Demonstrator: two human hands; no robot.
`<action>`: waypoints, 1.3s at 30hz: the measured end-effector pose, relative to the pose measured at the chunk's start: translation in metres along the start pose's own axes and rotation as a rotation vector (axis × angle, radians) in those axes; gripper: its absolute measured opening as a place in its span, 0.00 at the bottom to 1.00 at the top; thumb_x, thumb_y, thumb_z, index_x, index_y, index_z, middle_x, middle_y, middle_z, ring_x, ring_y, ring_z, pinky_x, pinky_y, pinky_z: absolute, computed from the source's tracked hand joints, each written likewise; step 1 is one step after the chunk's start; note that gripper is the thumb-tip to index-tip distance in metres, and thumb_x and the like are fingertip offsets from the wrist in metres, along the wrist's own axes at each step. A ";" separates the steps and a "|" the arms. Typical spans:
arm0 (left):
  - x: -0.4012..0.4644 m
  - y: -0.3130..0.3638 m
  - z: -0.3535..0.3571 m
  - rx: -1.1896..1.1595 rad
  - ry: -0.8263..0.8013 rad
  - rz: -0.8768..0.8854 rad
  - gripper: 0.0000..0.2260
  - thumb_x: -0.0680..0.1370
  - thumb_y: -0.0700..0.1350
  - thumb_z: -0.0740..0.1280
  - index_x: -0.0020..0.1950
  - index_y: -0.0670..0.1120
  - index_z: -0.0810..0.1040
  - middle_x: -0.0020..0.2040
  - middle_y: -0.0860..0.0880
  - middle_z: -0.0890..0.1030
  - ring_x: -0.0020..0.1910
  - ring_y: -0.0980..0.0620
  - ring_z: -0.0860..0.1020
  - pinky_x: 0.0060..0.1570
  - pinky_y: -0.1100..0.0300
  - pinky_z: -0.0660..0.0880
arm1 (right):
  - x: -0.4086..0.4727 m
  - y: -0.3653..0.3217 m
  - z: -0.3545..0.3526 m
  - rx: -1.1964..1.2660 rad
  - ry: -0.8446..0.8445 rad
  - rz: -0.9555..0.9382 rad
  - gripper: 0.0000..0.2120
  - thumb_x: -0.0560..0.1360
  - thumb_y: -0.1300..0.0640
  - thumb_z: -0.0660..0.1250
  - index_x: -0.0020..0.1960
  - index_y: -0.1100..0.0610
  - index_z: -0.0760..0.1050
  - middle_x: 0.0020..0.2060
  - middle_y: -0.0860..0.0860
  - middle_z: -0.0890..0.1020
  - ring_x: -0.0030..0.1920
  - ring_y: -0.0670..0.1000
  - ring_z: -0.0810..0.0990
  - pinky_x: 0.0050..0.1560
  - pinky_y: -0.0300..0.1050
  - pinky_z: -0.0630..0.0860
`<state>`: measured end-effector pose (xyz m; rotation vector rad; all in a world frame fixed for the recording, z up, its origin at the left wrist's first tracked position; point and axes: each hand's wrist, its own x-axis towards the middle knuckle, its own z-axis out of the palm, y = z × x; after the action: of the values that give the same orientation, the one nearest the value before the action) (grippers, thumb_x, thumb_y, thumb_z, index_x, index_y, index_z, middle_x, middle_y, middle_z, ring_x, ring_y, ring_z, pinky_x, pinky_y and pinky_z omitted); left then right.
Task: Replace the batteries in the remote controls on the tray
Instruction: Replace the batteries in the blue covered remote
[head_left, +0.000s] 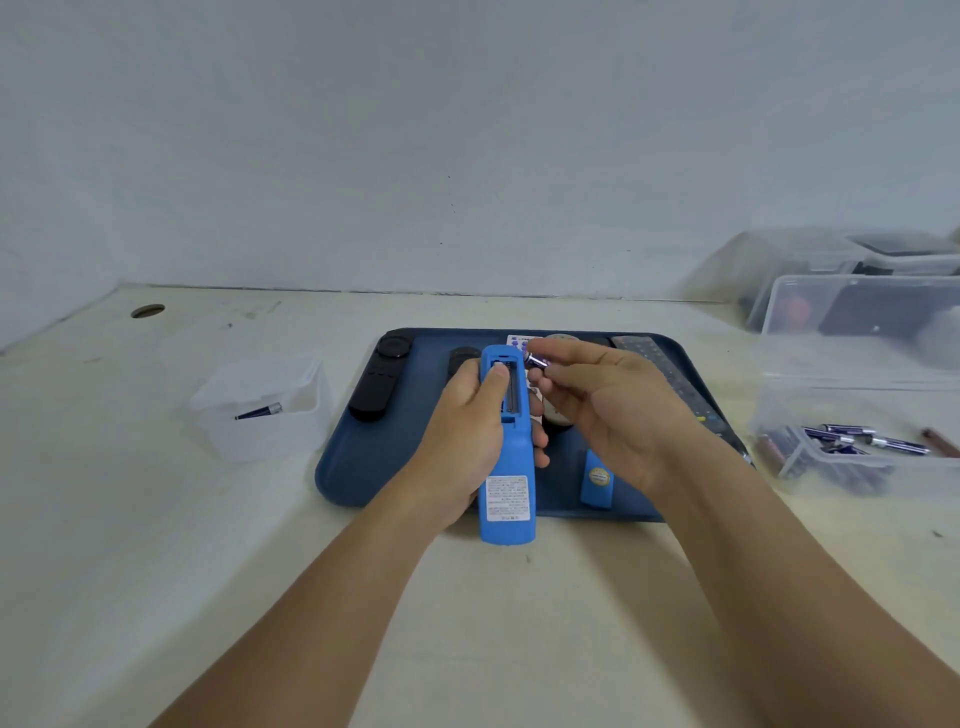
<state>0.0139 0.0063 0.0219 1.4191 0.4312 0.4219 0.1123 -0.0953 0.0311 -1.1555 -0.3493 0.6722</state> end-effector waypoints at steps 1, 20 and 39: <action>0.000 0.000 0.000 0.021 0.011 0.019 0.11 0.87 0.47 0.55 0.56 0.41 0.72 0.39 0.43 0.79 0.30 0.48 0.78 0.30 0.55 0.78 | -0.001 -0.001 0.000 -0.033 0.001 -0.036 0.11 0.79 0.70 0.63 0.59 0.66 0.80 0.49 0.60 0.85 0.44 0.49 0.83 0.47 0.36 0.81; 0.007 -0.007 -0.005 -0.099 0.173 0.009 0.06 0.81 0.41 0.57 0.47 0.44 0.71 0.39 0.47 0.76 0.37 0.51 0.76 0.40 0.54 0.75 | -0.014 0.013 0.016 -1.026 -0.041 -0.690 0.04 0.73 0.59 0.75 0.41 0.59 0.85 0.29 0.50 0.83 0.31 0.51 0.81 0.34 0.50 0.79; -0.006 -0.001 -0.001 -0.165 -0.052 0.019 0.12 0.83 0.43 0.58 0.62 0.38 0.74 0.37 0.39 0.78 0.30 0.44 0.77 0.32 0.54 0.77 | -0.009 0.011 0.013 -0.537 0.048 -0.441 0.02 0.74 0.62 0.74 0.46 0.59 0.82 0.33 0.54 0.79 0.23 0.54 0.75 0.24 0.45 0.74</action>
<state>0.0079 0.0041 0.0213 1.2723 0.3336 0.4252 0.0946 -0.0884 0.0264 -1.5330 -0.7484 0.1591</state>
